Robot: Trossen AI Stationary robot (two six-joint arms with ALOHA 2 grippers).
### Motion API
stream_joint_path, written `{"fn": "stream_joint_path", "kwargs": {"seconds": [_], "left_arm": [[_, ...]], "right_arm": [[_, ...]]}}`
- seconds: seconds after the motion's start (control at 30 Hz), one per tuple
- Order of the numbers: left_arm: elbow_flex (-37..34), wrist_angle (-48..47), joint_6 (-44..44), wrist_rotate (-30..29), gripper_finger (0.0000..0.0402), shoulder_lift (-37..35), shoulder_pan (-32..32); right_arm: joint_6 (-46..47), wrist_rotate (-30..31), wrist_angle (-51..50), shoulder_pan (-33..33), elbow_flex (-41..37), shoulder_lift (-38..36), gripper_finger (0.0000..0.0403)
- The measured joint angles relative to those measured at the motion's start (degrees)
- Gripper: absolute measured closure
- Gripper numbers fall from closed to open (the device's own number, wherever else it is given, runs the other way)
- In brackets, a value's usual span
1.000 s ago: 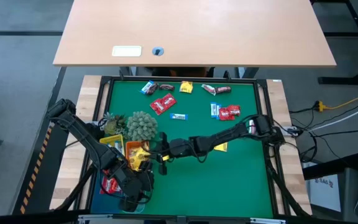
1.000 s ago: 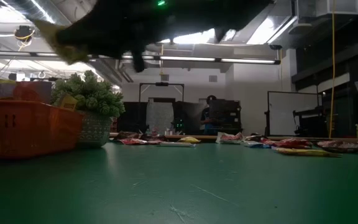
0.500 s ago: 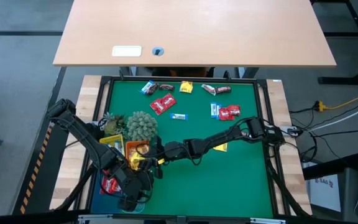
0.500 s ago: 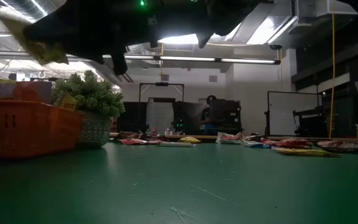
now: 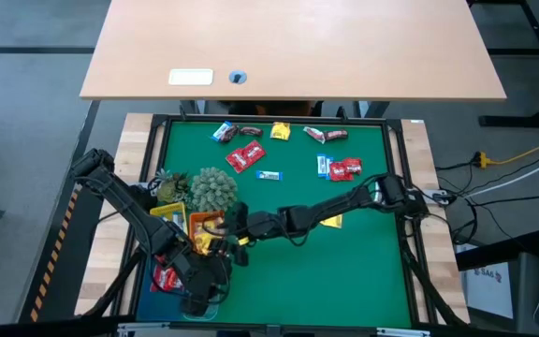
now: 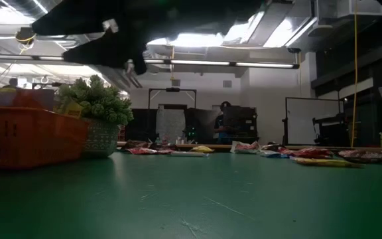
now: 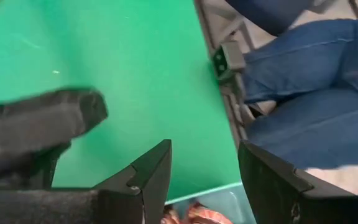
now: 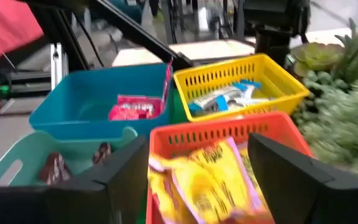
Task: Sort candy
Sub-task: Put the white chocolate into the yellow basket
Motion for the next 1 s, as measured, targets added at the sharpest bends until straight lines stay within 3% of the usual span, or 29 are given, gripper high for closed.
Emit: {"fn": "stream_joint_path", "kwargs": {"seconds": [0.23,0.47,0.73,1.0], "left_arm": [[0.0,-0.8,10.8,-0.1,0.0223,-1.2,3.0],[0.0,-8.3,20.8,0.0,0.0223,-11.5,14.5],[0.0,-13.6,30.6,-0.1,0.0223,-24.4,28.5],[0.0,-18.4,33.7,0.3,0.0223,-31.8,39.2]], "right_arm": [[-6.7,2.1,-22.3,-1.0,0.0,-8.0,0.0128],[-11.8,2.3,-41.6,-6.1,0.0,-16.2,0.0128],[-12.6,1.6,-52.6,-15.9,0.0,-21.5,0.0128],[-16.5,-3.3,-52.9,-24.5,-2.5,-19.8,0.0128]]}}
